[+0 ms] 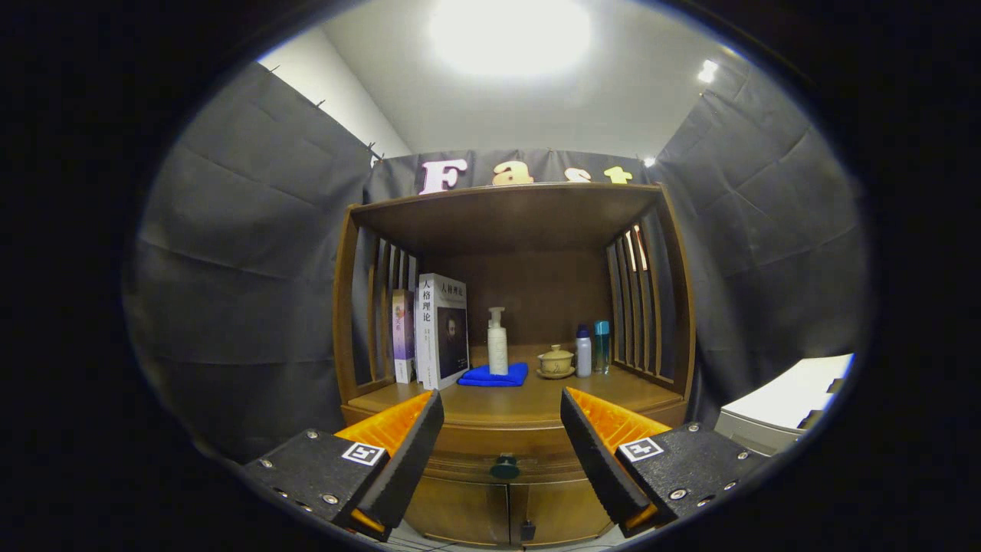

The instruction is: Pull open the drawer, take out the items inside it, and place them on the countertop above the cabinet.

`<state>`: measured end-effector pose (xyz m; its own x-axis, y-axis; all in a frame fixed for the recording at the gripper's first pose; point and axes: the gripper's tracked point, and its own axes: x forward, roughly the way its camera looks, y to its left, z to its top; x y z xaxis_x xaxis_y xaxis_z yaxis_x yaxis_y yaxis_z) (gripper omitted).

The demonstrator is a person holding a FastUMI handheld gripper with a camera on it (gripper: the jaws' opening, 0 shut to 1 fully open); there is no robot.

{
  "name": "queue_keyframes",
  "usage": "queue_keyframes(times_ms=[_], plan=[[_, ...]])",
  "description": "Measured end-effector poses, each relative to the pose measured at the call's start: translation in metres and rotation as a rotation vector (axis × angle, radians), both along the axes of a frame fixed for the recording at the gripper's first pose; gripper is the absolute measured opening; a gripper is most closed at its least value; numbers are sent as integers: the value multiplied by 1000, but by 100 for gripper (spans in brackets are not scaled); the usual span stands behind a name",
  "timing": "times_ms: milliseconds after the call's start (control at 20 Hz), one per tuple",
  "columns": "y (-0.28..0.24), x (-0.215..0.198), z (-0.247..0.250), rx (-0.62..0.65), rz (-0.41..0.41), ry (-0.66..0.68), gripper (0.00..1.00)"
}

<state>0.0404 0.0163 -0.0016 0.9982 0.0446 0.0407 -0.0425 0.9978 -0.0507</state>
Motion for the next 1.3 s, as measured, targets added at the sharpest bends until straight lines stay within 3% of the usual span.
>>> queue_keyframes(times_ms=[800, 1300], plan=[[-10, 81, -81, -52, -71, 122, 95], [-15, 104, -172, -53, -79, 333, 95]])
